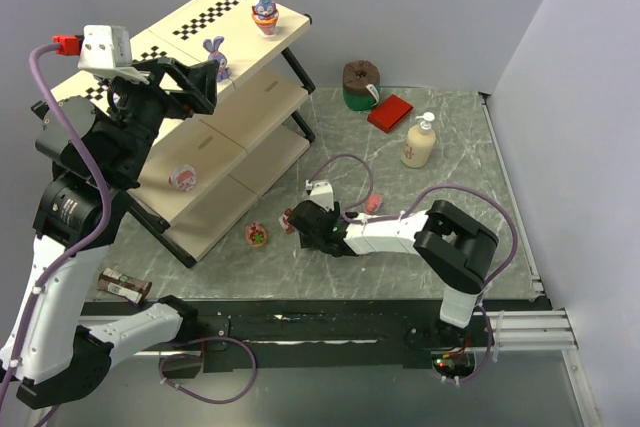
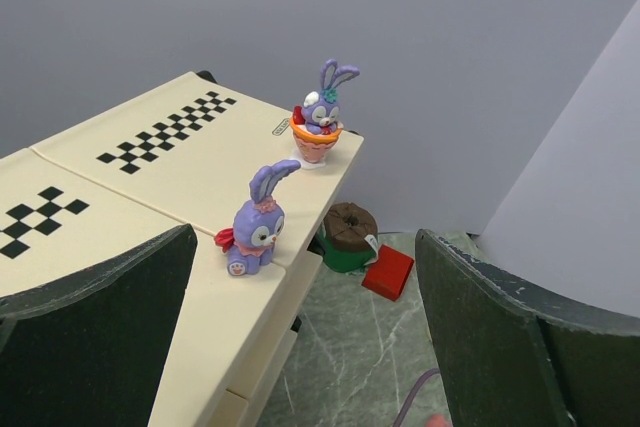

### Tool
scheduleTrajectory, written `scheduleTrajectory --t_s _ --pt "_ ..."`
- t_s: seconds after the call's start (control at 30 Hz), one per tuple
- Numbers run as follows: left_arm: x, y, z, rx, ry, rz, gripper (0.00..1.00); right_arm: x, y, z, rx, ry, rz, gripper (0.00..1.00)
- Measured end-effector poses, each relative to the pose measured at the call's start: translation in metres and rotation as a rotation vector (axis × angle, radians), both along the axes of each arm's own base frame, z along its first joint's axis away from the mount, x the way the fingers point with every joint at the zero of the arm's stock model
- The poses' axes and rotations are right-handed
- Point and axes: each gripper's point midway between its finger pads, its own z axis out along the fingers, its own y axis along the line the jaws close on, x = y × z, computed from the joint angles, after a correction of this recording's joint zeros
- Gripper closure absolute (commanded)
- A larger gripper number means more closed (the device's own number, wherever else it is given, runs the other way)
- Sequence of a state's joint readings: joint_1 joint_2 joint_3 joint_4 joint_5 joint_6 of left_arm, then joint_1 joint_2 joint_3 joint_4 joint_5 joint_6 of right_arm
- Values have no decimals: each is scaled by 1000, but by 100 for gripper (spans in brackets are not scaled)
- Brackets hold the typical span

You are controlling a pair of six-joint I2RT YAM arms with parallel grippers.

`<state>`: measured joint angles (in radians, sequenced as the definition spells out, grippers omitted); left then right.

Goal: Place and organize the plastic toys onto the shelf

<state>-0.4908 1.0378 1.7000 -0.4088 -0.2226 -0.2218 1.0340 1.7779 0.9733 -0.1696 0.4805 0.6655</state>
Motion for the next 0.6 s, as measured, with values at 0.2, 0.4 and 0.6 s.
scheduleTrajectory --t_s 0.2,0.4,0.6 --pt "0 1 0 -1 -1 2 3 1 0 1 -24 -1 15 90" --pt "-5 3 3 -6 -10 4 3 8 13 20 -51 -34 122 97" --pt "-11 7 6 -11 -18 7 4 33 62 102 39 -171 277 96"
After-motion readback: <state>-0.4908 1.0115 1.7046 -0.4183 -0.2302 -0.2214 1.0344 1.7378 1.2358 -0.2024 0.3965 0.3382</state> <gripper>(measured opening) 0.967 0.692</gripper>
